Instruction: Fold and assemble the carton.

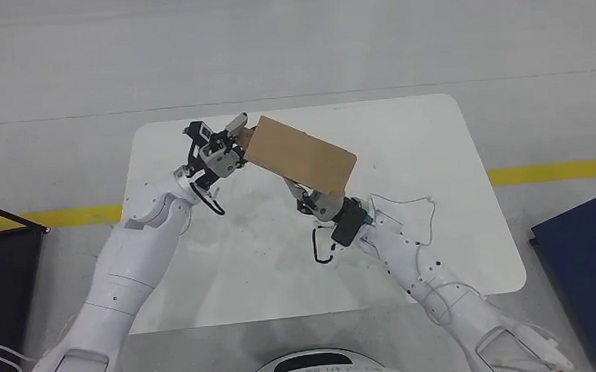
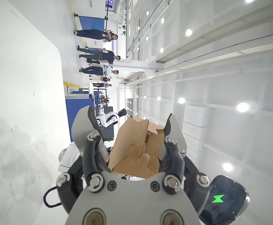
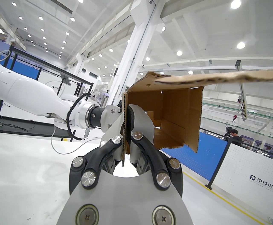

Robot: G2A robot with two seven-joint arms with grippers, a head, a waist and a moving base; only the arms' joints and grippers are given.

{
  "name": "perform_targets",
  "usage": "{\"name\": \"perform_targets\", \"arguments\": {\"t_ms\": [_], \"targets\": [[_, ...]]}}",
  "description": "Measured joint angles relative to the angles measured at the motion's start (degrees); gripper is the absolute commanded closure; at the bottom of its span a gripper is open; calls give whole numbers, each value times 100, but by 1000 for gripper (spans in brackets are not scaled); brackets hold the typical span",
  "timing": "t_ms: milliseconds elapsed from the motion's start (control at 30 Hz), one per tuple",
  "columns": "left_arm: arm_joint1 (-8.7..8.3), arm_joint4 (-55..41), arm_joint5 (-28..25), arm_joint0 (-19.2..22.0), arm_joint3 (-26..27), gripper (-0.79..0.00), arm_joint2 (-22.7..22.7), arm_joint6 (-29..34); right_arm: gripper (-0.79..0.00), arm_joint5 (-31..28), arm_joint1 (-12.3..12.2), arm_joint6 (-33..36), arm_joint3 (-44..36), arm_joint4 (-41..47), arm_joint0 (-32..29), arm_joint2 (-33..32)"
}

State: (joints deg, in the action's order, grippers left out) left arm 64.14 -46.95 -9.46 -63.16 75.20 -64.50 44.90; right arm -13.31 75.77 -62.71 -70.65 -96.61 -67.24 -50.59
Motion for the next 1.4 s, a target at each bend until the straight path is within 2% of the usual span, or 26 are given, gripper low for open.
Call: {"name": "perform_targets", "arguments": {"t_ms": [33,167,267,633,833,1033,1133,1233,1333,1400], "targets": [[8,45,14,15,-4,-385,19,-14,0,9,-2,7,-9,-10,-9,-5],[37,209,23,48,-18,-323,69,-96,0,33,-15,7,-44,-43,-54,-36],[52,330,-12,53,-15,-311,77,-164,0,33,-27,-13,-57,-47,-84,-71],[103,843,-133,-38,183,-394,167,-389,0,7,-40,-38,-72,-26,-91,-130],[121,1052,-166,-79,291,-496,156,-488,0,61,-24,34,-101,-114,-61,-74],[136,1206,-191,-117,384,-508,157,-461,0,118,-7,110,-111,-178,-46,-18],[132,1335,-356,-143,386,-462,100,-432,0,117,-7,75,-78,-137,-59,-31],[123,1489,-553,-188,389,-342,24,-441,0,101,-11,58,-46,-120,-68,-50],[112,1671,-720,-233,401,-283,-54,-484,0,80,-13,68,-16,-86,-73,-70],[105,1801,-802,-262,414,-206,-105,-535,0,62,-13,92,5,-56,-73,-80]]}}
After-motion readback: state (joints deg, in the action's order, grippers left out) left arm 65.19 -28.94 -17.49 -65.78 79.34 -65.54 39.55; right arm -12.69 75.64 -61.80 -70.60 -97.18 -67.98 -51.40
